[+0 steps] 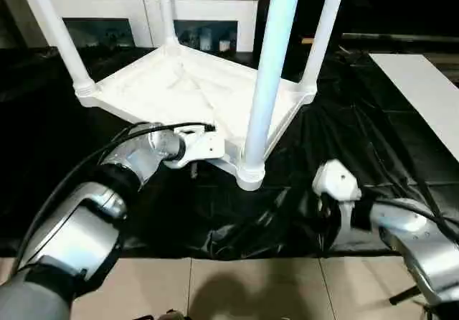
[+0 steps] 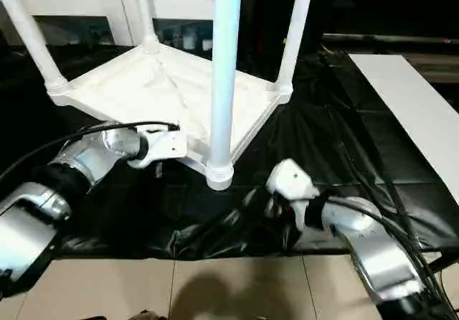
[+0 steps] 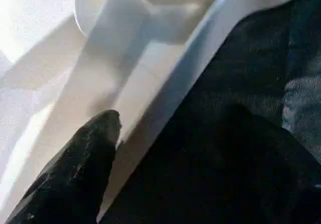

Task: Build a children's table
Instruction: Rotate table base

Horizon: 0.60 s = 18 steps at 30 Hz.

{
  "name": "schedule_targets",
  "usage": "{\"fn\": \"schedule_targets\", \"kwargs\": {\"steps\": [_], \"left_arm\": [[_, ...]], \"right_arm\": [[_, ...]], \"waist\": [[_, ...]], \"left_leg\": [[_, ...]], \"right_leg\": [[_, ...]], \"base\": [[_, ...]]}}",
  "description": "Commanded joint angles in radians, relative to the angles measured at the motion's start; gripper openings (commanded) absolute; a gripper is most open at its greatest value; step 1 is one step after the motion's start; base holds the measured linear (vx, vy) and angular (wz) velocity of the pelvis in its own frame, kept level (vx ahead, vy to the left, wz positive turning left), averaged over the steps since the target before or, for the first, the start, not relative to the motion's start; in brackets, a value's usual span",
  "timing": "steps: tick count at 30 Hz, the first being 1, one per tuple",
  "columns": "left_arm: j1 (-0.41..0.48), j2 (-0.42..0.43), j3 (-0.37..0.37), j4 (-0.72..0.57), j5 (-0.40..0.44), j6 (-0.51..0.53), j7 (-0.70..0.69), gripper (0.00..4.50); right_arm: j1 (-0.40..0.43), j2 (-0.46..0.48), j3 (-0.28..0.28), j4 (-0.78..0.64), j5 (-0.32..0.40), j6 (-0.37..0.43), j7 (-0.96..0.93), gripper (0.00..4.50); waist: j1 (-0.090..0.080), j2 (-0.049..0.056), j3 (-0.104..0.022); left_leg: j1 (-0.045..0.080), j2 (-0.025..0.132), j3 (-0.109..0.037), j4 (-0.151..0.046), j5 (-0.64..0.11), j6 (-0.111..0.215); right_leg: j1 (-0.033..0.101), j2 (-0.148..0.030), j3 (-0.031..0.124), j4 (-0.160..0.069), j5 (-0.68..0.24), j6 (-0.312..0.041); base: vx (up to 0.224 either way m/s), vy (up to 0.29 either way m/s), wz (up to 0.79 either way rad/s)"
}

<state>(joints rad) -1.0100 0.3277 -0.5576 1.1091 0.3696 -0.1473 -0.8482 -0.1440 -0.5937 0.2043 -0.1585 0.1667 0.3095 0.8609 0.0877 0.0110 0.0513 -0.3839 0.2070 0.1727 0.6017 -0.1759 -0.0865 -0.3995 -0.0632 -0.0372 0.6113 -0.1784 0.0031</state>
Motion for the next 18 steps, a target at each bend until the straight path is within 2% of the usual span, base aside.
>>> {"fn": "schedule_targets", "kwargs": {"steps": [1,4,10,14,15,18], "left_arm": [[-0.027,-0.018,0.007,0.044,0.008,-0.047,0.000,3.78],[-0.040,-0.035,-0.007,0.068,0.016,-0.091,-0.009,3.70],[-0.057,-0.069,-0.026,0.118,0.053,-0.122,-0.016,3.12],[-0.057,-0.076,-0.028,0.151,0.053,-0.106,-0.086,2.85],[-0.057,-0.074,-0.029,0.156,0.053,-0.104,-0.119,2.57],[-0.057,-0.069,-0.026,0.153,0.042,-0.085,-0.207,2.42]], "right_arm": [[0.010,-0.016,0.003,-0.036,0.009,0.026,0.016,3.76],[0.016,-0.023,0.007,-0.055,0.012,0.037,0.019,3.76],[0.023,-0.035,0.011,-0.073,0.008,0.053,0.027,3.76],[0.023,-0.035,0.009,-0.082,0.011,0.062,0.028,3.76],[0.024,-0.036,0.008,-0.082,0.009,0.062,0.030,3.76],[0.026,-0.040,0.005,-0.081,0.007,0.060,0.034,3.76]], "waist": [[0.007,-0.002,-0.068],[0.011,-0.002,-0.069],[0.012,-0.003,-0.069],[0.012,-0.002,-0.069],[0.010,-0.004,-0.068],[0.008,-0.004,-0.069]], "left_leg": [[0.021,0.017,-0.007,-0.068,-0.221,0.041],[0.018,0.017,-0.008,-0.068,-0.213,0.046],[0.018,0.018,-0.009,-0.068,-0.208,0.048],[0.018,0.018,-0.010,-0.069,-0.206,0.049],[0.017,0.018,-0.010,-0.069,-0.206,0.050],[0.017,0.018,-0.009,-0.069,-0.202,0.053]], "right_leg": [[0.054,-0.064,0.034,-0.074,-0.157,-0.231],[0.055,-0.065,0.034,-0.074,-0.148,-0.227],[0.056,-0.067,0.033,-0.072,-0.131,-0.230],[0.057,-0.068,0.033,-0.072,-0.127,-0.231],[0.057,-0.068,0.033,-0.072,-0.129,-0.231],[0.057,-0.070,0.034,-0.073,-0.136,-0.237]], "base": [[0.000,0.000,0.00],[0.000,0.000,0.00],[0.000,0.000,0.00],[0.000,0.000,0.00],[0.000,0.000,0.00],[0.000,0.000,0.00]]}}
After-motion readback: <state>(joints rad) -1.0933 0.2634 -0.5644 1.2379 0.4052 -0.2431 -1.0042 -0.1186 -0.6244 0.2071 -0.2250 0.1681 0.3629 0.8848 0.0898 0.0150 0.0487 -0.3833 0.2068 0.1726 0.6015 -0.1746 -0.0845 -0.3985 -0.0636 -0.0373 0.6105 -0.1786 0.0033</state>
